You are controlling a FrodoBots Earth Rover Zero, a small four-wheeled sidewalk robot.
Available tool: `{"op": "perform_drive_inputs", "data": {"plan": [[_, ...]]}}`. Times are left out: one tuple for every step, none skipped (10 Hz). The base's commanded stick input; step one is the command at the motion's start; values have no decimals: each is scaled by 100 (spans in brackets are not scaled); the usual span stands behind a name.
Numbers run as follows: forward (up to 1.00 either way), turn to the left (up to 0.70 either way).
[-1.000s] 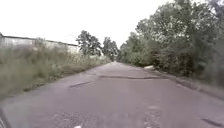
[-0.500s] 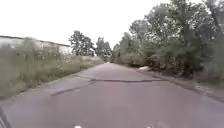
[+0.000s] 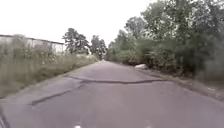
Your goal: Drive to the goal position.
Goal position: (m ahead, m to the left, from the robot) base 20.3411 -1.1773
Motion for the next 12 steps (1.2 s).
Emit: {"op": "perform_drive_inputs", "data": {"plan": [[100, -7], [100, -7], [100, -7], [100, -7], [100, -6], [100, -6], [100, -6], [100, -6], [100, -6], [100, -6], [100, -6], [100, -5]]}}
